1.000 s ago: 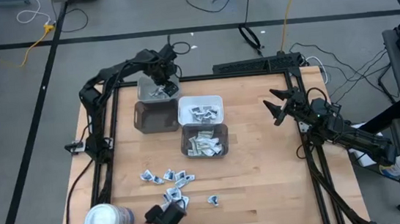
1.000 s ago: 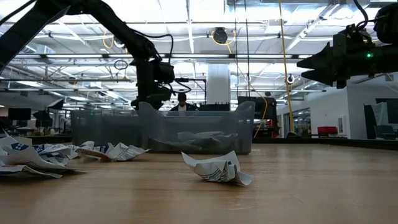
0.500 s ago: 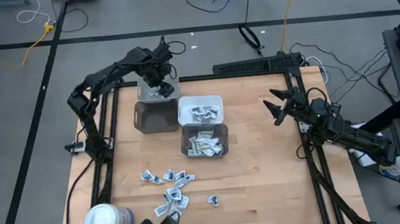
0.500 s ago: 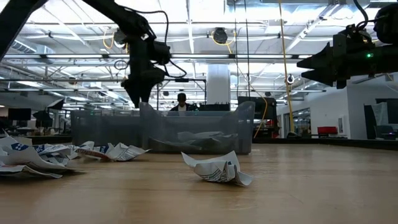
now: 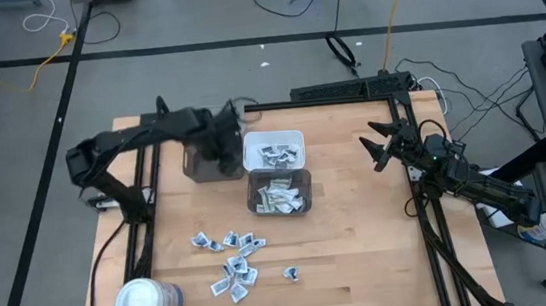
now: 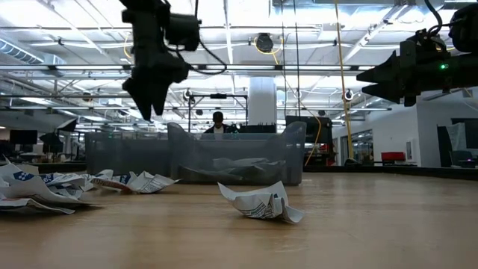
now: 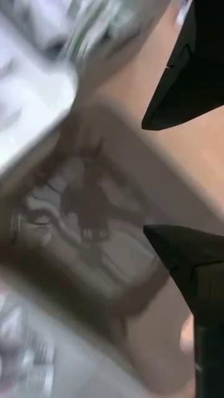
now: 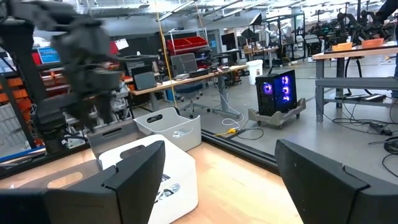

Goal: Pick & Place First Aid Supplies
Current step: Put the orange ointment pack into the gray bin

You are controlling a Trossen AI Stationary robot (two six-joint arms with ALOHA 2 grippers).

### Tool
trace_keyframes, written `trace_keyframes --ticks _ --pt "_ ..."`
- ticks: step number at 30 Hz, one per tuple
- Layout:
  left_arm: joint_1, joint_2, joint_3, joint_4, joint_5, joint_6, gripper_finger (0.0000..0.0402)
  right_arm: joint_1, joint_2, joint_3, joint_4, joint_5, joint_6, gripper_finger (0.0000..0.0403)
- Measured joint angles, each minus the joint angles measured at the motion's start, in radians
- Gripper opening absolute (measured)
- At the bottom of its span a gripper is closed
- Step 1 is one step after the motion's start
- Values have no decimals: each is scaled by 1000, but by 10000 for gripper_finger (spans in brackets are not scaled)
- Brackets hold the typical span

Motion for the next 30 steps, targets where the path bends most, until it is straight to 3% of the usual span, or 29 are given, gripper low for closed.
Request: trace_keyframes --ticks 7,21,26,30 --pt "-244 -75 -55 1 10 -198 259 0 0 0 0 0 0 297" --pt "-726 -70 -57 56 10 -590 255 0 0 0 0 0 0 297" --pt "-821 -31 -56 95 9 -718 257 0 0 0 0 0 0 297" --pt "-829 30 -40 90 50 -754 258 0 0 0 0 0 0 297"
